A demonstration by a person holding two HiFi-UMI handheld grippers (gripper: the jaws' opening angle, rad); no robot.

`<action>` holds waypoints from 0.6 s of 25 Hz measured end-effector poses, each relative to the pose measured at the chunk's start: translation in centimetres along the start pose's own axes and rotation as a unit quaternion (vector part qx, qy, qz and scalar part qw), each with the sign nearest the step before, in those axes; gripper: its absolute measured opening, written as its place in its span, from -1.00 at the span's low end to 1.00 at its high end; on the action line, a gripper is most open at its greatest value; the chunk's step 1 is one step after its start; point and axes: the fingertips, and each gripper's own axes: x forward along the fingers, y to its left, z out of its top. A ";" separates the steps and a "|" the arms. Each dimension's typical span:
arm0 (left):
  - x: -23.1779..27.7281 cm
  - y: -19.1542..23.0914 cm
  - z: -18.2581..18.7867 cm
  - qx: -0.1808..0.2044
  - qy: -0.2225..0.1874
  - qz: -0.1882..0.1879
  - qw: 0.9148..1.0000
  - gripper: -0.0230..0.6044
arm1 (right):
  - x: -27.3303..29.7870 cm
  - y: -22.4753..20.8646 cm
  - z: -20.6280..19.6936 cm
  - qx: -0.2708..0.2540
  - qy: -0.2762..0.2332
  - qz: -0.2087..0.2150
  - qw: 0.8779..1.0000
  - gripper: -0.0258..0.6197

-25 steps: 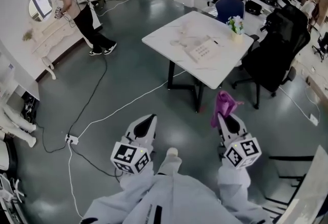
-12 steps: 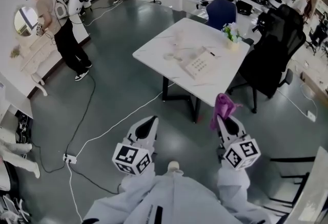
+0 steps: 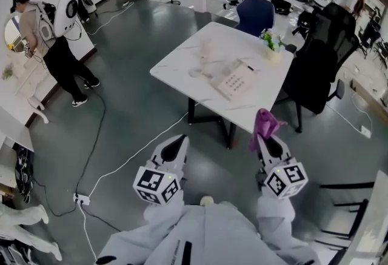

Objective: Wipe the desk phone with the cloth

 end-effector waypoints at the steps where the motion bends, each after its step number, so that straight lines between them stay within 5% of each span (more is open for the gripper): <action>1: 0.3 0.3 0.0 -0.001 0.001 0.000 1.000 -0.94 | 0.4 -0.2 -0.1 0.001 0.002 -0.002 1.000 -0.79; 15: 3.5 4.2 -1.1 -0.020 0.008 0.013 1.000 -0.93 | 5.3 -2.8 -0.9 0.009 0.018 -0.015 1.000 -0.79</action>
